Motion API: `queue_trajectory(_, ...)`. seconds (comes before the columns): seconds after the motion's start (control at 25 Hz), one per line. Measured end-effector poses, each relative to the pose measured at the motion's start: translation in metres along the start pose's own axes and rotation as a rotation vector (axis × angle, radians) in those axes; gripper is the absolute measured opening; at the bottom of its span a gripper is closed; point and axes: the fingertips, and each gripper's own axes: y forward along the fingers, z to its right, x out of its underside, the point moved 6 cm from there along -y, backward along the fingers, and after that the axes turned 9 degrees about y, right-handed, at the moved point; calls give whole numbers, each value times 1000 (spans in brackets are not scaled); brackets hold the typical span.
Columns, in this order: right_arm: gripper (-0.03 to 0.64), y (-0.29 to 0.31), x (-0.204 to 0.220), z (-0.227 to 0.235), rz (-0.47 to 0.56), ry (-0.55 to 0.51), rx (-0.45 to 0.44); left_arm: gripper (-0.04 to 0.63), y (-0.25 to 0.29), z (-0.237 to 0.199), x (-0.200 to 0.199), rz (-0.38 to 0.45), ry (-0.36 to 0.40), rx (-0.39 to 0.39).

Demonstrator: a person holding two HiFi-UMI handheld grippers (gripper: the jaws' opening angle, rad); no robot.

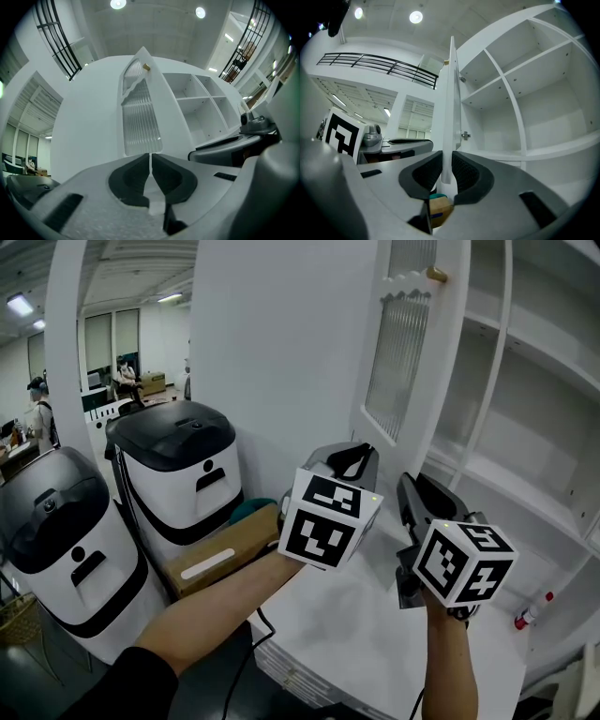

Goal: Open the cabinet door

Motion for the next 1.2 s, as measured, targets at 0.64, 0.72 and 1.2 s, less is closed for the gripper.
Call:
queue_trajectory(0.64, 72, 11, 8, -39, 27, -14, -7, 15, -31, -25, 9, 6, -14, -22)
queue_trajectory(0.72, 74, 14, 9, -45, 28, -15, -14, 15, -34, -28, 9, 8, -16, -25)
queue_trajectory(1.2, 83, 32, 16, -78, 45, -10, -56, 15, -57, -48, 18, -3, -18, -63)
